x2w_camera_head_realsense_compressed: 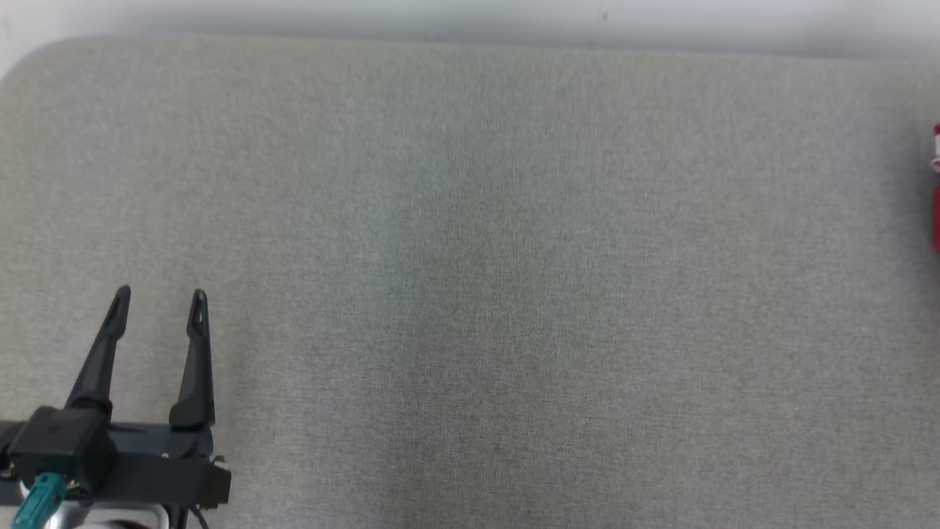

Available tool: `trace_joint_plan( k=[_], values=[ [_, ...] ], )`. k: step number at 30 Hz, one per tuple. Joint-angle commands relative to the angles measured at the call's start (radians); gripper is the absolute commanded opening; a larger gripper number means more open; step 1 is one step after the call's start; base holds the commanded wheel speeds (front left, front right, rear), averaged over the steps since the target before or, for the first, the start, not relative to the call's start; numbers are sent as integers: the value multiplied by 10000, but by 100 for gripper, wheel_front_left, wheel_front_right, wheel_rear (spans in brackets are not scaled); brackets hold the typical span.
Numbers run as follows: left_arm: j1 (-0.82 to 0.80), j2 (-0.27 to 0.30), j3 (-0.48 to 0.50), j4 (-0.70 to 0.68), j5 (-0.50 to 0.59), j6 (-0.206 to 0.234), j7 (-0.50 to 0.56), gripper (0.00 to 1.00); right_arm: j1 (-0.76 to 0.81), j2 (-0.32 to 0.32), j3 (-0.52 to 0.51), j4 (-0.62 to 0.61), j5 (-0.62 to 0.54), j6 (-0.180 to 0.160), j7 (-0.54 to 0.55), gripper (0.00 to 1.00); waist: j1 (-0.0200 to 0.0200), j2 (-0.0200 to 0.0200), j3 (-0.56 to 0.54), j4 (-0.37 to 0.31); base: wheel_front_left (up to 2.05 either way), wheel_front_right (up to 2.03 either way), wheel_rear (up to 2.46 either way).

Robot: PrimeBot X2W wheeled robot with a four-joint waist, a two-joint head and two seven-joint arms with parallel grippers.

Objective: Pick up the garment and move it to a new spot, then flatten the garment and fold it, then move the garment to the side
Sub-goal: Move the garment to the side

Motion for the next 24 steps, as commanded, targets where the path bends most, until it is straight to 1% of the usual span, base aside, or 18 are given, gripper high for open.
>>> trace_joint_plan(
  k=[1,2,4,9,12,18,24],
  values=[
    [196,32,27,71,-81,40,-64,100,354,69,-295,-143,456,-23,-476,100,0,0,-446,-7,0,0,0],
    [196,32,27,71,-81,40,-64,100,354,69,-295,-143,456,-23,-476,100,0,0,-446,-7,0,0,0],
    [283,23,24,97,-114,48,-84,100,662,81,-442,-317,706,-23,-1094,100,0,0,-677,-7,0,0,0],
    [567,-8,69,189,-252,133,-133,100,1449,479,-1046,-752,1470,-23,-2632,100,0,0,-1283,-151,0,0,0],
    [726,4,93,209,-343,142,-157,100,1981,693,-1054,-928,1516,-23,-3197,100,0,0,-1669,-243,0,0,0],
    [1045,213,128,94,-418,182,-23,100,2849,1244,-1034,-1356,1199,-23,-3716,100,0,0,-2179,-403,0,0,0],
    [1449,423,202,-44,-473,277,160,100,3786,1829,-1363,-1771,634,-23,-3875,100,0,0,-2673,-483,0,0,0]
  ],
)
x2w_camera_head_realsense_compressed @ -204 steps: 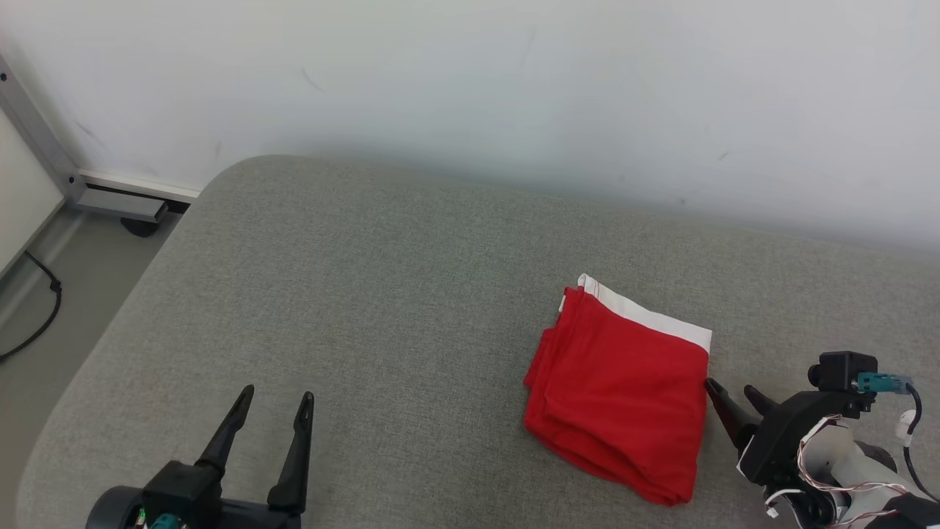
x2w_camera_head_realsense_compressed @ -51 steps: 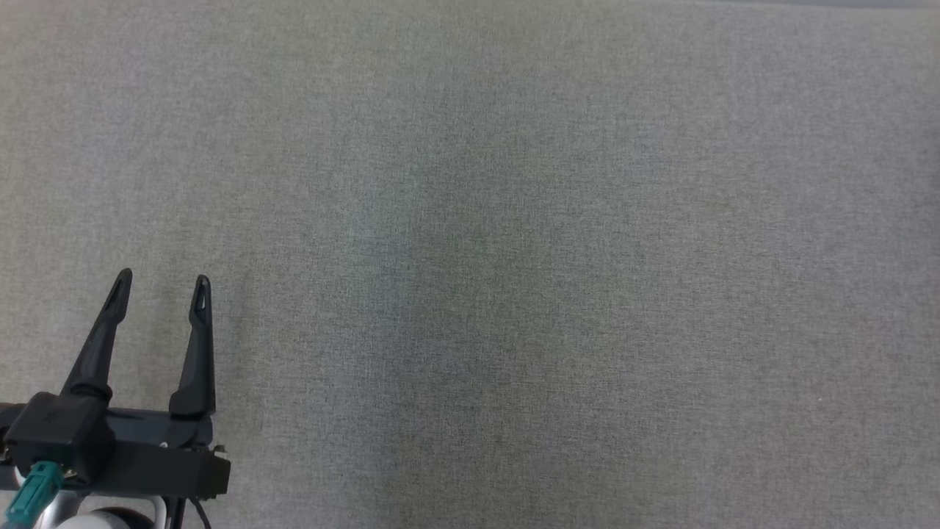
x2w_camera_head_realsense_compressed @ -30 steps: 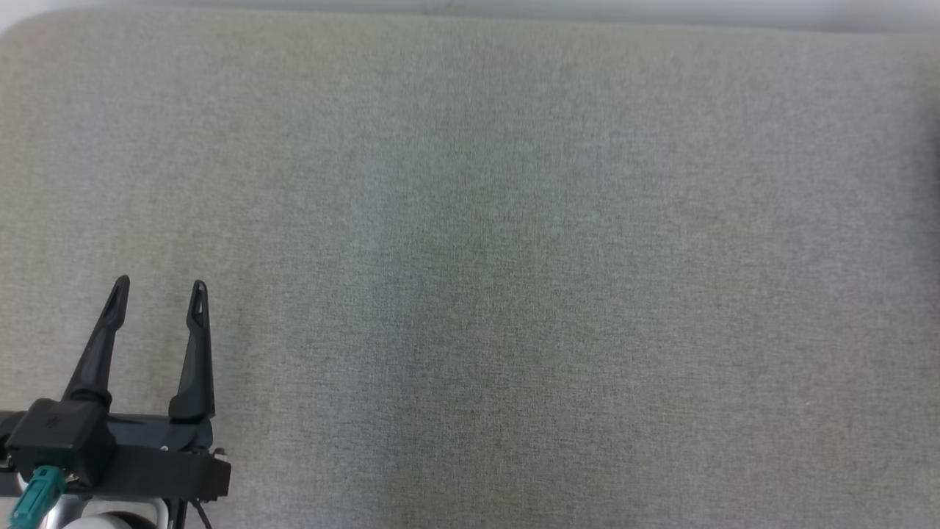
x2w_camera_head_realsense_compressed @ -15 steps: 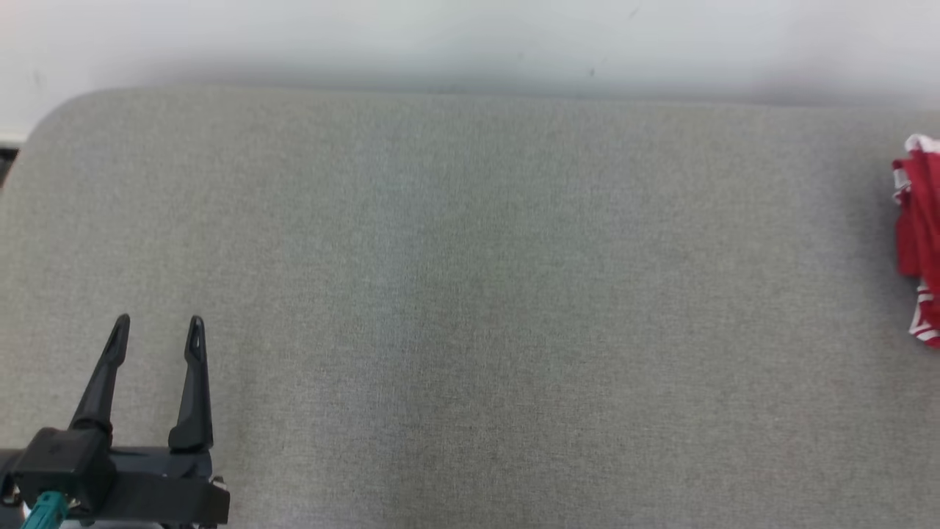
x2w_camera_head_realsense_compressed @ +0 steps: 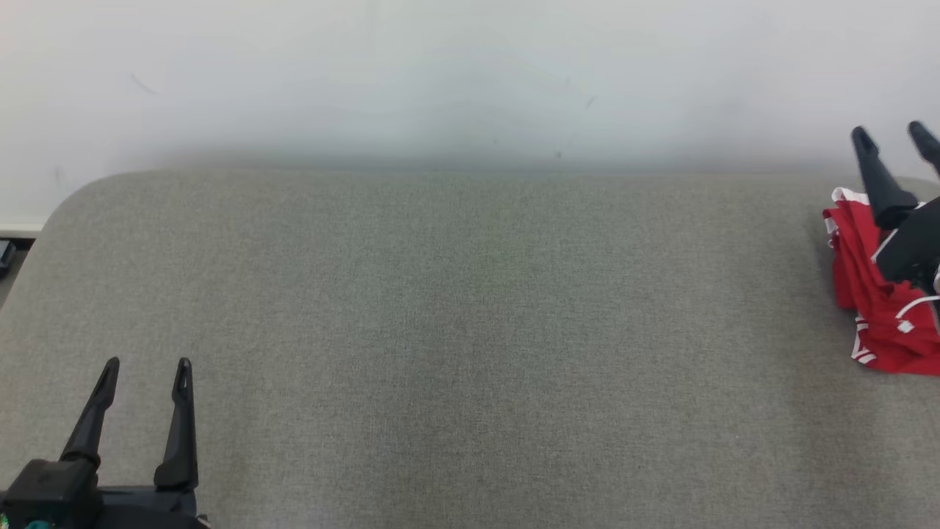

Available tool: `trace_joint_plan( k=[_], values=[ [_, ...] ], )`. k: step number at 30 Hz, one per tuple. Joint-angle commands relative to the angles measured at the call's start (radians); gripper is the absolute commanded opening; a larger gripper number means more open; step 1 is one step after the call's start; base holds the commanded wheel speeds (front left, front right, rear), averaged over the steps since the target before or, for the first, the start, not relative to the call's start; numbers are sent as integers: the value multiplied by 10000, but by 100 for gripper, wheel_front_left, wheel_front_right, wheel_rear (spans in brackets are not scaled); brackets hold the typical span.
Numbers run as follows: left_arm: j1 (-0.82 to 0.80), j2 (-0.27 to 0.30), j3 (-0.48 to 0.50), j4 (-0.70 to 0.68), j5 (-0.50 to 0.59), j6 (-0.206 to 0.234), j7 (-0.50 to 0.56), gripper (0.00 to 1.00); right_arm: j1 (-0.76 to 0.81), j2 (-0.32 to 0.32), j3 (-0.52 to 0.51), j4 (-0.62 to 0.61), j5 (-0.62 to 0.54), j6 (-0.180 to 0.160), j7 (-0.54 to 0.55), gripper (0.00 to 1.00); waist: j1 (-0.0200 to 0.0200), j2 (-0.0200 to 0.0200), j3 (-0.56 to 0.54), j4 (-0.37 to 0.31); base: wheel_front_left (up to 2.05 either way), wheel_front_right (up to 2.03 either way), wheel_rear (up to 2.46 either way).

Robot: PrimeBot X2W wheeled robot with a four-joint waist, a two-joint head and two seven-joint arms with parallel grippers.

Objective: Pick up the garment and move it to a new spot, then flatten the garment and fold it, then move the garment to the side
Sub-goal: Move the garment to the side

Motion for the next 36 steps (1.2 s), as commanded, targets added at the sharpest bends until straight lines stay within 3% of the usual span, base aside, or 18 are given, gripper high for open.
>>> trace_joint_plan(
  k=[1,10,24,36],
  values=[
    [152,109,68,-60,-38,58,20,100,216,124,-193,-111,-122,-23,-67,100,3,2,-256,-133,0,0,0],
    [513,233,65,-256,-146,143,181,100,1832,627,-1957,-1015,-1615,-23,-70,100,3,2,-681,-312,0,0,0],
    [920,222,252,-160,-442,233,-74,100,5151,1667,-5497,-2774,-3667,-23,-71,100,3,2,-1073,-351,0,0,0],
    [1278,279,399,-149,-630,319,-212,100,7530,3200,-8225,-5595,-6123,-23,1441,100,3,2,-1283,-574,0,0,0]
  ],
)
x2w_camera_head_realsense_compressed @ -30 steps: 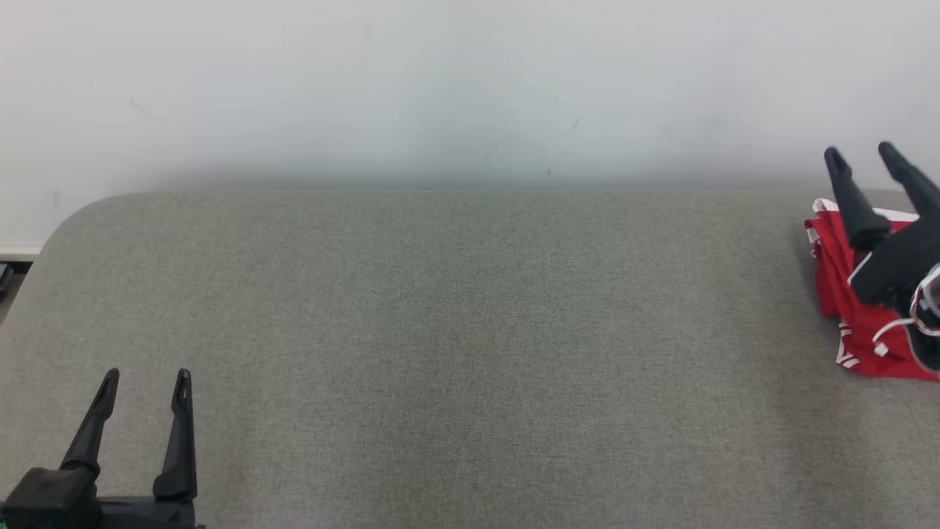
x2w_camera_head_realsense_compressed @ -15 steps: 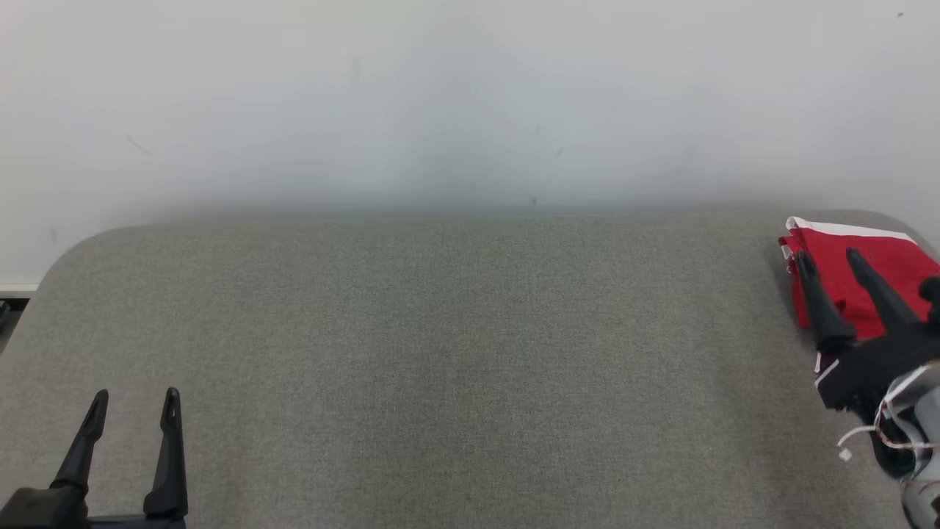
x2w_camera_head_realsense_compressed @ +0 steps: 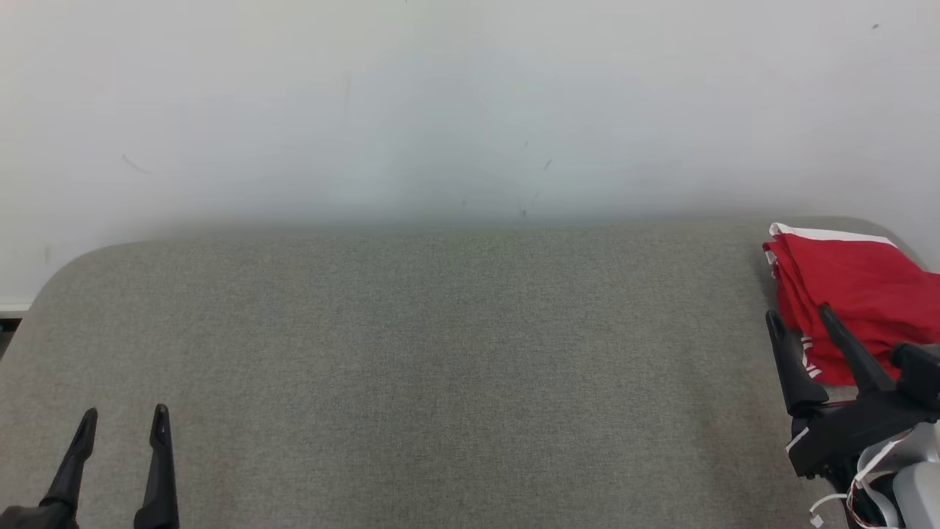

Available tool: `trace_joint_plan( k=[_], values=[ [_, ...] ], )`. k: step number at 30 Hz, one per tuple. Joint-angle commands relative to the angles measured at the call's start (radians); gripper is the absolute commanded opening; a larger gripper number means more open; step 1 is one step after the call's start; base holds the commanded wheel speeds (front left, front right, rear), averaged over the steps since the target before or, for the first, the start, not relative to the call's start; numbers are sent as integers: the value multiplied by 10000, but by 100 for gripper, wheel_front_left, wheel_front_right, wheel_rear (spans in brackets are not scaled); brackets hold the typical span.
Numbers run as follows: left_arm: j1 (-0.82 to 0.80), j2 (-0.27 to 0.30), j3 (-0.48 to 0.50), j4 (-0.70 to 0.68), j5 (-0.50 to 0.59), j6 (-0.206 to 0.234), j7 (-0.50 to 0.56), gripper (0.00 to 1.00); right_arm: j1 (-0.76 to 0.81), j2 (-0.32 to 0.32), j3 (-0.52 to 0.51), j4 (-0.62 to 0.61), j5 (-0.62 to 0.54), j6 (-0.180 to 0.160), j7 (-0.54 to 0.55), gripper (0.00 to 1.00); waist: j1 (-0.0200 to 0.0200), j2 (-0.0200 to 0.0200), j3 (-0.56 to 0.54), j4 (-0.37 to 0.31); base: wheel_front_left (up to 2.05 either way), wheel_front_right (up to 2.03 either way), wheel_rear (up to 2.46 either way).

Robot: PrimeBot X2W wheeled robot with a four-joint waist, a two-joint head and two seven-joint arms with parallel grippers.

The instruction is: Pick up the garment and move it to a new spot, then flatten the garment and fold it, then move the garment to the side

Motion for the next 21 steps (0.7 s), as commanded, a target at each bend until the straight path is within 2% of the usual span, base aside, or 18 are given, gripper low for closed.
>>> trace_joint_plan(
  k=[1,6,12,21],
  values=[
    [79,100,30,-3,-127,-42,-13,100,325,171,-289,-383,-370,-20,233,100,0,0,-44,-49,0,0,0],
    [197,200,63,5,-170,-64,25,100,1314,899,-1105,-1877,-1472,-20,1029,100,0,0,-131,-208,0,0,0],
    [188,193,90,-55,-256,-74,-28,100,2008,1488,-1552,-3034,-1746,-20,1478,100,0,0,-139,-330,0,0,0],
    [401,344,-23,201,-698,-458,228,100,2817,1732,-1796,-3890,-2166,-20,1926,100,0,0,-210,-377,0,0,0]
  ],
)
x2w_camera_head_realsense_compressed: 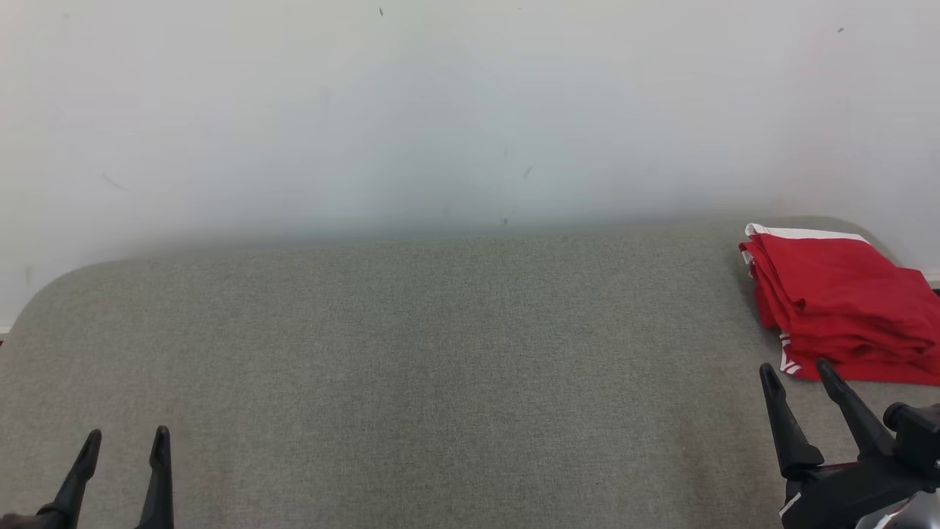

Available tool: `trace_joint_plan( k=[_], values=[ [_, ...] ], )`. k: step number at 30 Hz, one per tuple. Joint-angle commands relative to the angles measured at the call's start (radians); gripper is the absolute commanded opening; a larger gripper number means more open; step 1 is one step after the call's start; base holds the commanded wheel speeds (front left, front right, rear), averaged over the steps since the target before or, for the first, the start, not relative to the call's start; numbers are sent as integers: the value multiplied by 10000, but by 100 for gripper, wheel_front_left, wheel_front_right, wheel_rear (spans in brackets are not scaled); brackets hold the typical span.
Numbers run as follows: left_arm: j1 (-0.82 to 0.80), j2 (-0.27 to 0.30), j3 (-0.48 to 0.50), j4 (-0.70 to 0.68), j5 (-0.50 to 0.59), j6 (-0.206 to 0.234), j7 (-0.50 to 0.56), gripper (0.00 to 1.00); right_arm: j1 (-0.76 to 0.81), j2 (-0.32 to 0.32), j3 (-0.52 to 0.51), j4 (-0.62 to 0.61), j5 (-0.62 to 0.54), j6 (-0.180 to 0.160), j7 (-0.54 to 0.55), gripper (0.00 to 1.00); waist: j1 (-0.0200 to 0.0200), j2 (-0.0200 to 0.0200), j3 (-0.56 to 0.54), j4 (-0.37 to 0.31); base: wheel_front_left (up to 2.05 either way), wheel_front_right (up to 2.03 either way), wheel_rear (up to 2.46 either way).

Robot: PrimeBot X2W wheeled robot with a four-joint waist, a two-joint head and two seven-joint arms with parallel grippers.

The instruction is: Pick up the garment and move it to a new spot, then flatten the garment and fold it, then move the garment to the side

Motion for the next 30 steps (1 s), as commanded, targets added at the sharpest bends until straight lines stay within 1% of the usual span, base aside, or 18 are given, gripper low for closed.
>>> trace_joint_plan(
  k=[1,7,22,23,26,30],
  values=[
    [139,68,-15,32,-174,-70,94,100,62,58,-1,-110,5,-20,77,100,0,0,-30,2,0,0,0],
    [96,76,-52,-54,-332,-182,256,100,101,-25,98,-367,-130,-20,344,100,0,0,-69,23,0,0,0],
    [138,60,4,-81,-454,-15,160,100,176,-60,128,-469,-249,-20,531,100,0,0,-177,99,0,0,0],
    [111,-99,-88,16,-442,-58,205,0,136,44,153,-324,-166,2,532,0,0,0,-177,100,0,0,0],
    [236,-446,-262,230,-471,-66,210,0,339,158,193,2,-125,2,549,0,0,0,-175,101,0,0,0],
    [192,-689,-76,237,-1104,-236,330,0,260,193,89,122,634,1,618,0,0,0,-147,116,0,0,0]
  ],
)
